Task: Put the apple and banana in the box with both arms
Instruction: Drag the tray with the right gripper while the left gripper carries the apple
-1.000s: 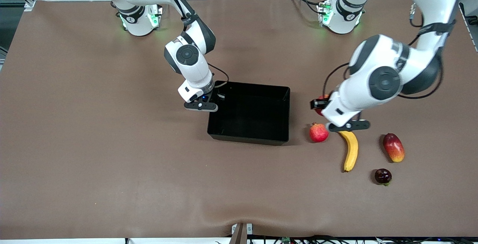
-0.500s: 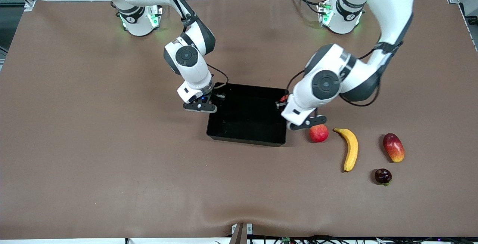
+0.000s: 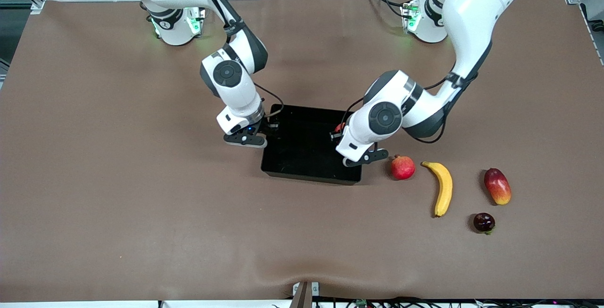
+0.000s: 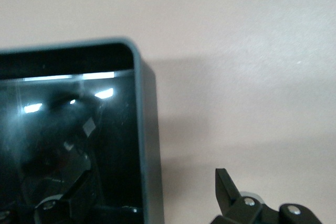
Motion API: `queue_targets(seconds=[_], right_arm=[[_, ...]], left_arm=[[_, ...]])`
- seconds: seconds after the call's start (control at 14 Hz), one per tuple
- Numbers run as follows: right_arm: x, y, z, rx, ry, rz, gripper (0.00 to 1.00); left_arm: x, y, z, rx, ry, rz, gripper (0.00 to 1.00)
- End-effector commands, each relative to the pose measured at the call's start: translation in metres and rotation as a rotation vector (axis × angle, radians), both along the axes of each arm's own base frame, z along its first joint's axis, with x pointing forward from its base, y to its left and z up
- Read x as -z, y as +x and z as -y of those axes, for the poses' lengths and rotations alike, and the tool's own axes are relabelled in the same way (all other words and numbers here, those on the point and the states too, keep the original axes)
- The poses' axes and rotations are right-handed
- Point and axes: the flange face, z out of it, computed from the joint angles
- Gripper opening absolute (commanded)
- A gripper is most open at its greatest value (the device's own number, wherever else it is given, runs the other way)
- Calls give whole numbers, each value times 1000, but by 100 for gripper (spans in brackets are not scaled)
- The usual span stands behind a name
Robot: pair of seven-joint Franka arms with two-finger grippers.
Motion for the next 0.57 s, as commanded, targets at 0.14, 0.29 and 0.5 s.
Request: queue_targets(seconds=[0.14, 0.29, 0.5], right_arm=[[-15, 23, 35, -33, 1, 19, 100], [-16, 33, 50, -57, -5, 28, 100], [-19, 47, 71, -91, -14, 42, 100]], left_arm=[[37, -2, 29, 2, 72, 10, 0], [50, -4, 31, 3, 112, 19, 0], [60, -3, 28, 2, 123, 16, 18]])
